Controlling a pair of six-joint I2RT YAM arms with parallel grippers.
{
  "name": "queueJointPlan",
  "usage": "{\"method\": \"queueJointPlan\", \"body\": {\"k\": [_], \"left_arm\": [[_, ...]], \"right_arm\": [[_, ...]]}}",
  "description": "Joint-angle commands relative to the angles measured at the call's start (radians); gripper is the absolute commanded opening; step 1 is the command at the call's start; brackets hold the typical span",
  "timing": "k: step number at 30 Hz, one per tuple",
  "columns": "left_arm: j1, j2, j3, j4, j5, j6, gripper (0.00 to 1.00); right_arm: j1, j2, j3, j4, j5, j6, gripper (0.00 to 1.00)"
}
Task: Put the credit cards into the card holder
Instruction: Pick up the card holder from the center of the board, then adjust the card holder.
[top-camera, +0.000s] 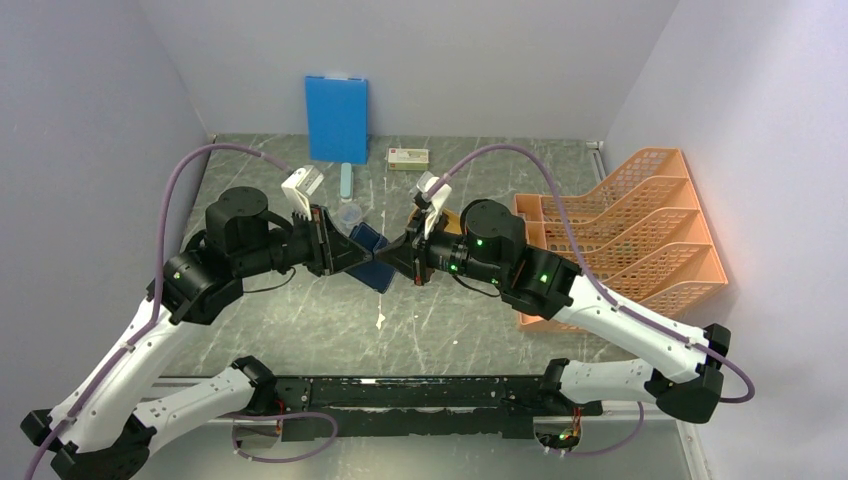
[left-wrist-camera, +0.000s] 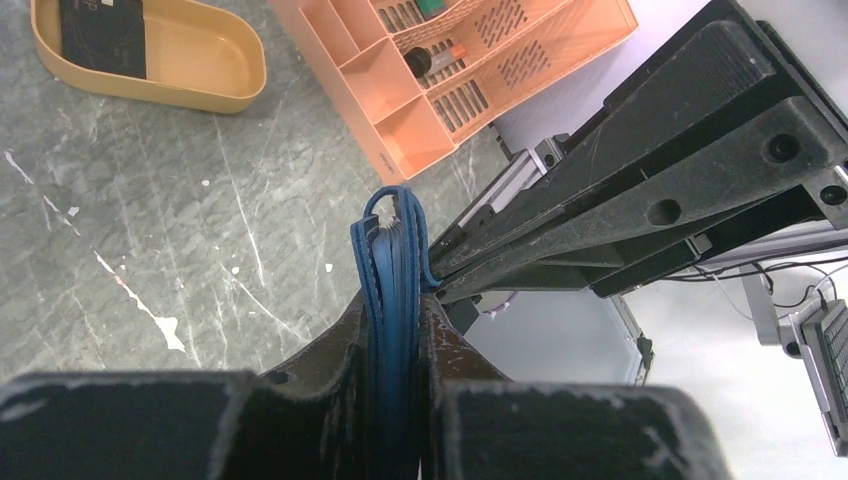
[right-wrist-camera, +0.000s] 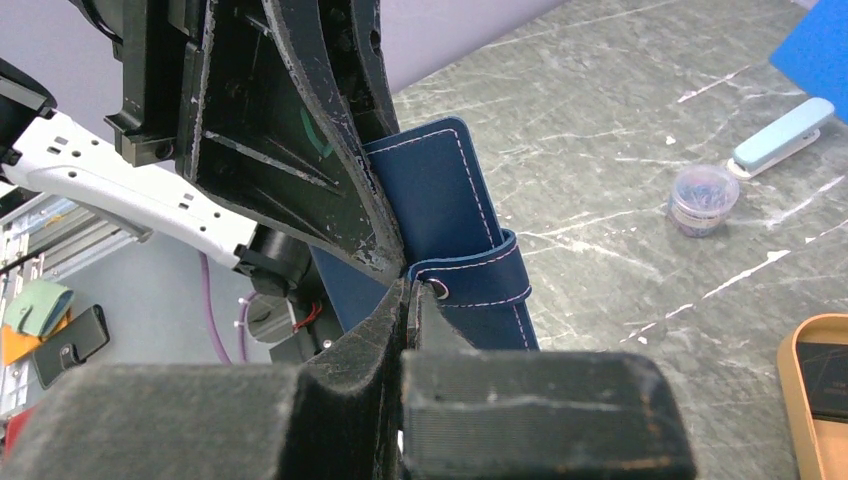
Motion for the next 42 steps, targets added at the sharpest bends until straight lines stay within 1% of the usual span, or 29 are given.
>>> {"method": "queueJointPlan", "body": {"k": [1,8,9,12,13,16,18,19,23,26,28,31,34,37,42], "left_arm": [[-0.028,-0.034,0.026,0.270,0.267,-0.085,0.05],[-0.028,-0.036,0.049,0.138,0.153,0.013,0.05],[-0.027,-0.036,0.050,0.110,0.129,0.026,0.05],[-0.028,-0.035,0.043,0.076,0.085,0.059,0.05],[-0.028,-0.034,0.039,0.068,0.076,0.067,0.05],[-0.028,-0.041,0.025,0.050,0.055,0.084,0.05],[-0.028,-0.051,0.013,0.037,0.041,0.094,0.05],[-0.028,-0.057,0.006,0.033,0.036,0.097,0.05],[-0.027,-0.092,-0.042,0.043,0.045,0.112,0.05],[-0.028,-0.122,-0.079,0.061,0.076,0.145,0.05],[-0.028,-0.146,-0.104,0.081,0.127,0.183,0.05],[-0.027,-0.188,-0.150,0.147,0.220,0.224,0.05],[-0.028,-0.221,-0.191,0.199,0.298,0.249,0.05],[-0.028,-0.252,-0.220,0.251,0.377,0.266,0.05],[-0.027,-0.266,-0.225,0.295,0.438,0.272,0.05]], "right_arm": [[0.004,0.070,-0.012,-0.015,0.021,0.006,0.00],[0.005,0.007,-0.036,0.005,0.001,0.007,0.00],[0.005,-0.004,-0.033,-0.002,-0.003,0.005,0.07],[0.004,-0.032,-0.010,-0.041,-0.018,0.005,0.39],[0.004,-0.043,-0.002,-0.061,-0.020,0.010,0.47],[0.004,-0.088,0.023,-0.116,-0.027,0.016,0.61],[0.004,-0.121,0.049,-0.173,-0.049,0.012,0.78],[0.004,-0.147,0.060,-0.206,-0.055,0.009,0.82],[0.004,-0.242,0.084,-0.299,-0.079,0.006,0.87],[0.004,-0.300,0.089,-0.350,-0.035,0.006,0.88],[0.004,-0.332,0.073,-0.361,0.001,0.008,0.87],[0.004,-0.362,0.014,-0.321,0.006,0.030,0.84],[0.004,-0.364,-0.046,-0.247,-0.030,0.048,0.84],[0.004,-0.348,-0.068,-0.203,-0.072,0.051,0.83],[0.004,-0.320,-0.082,-0.154,-0.168,0.054,0.80]]}}
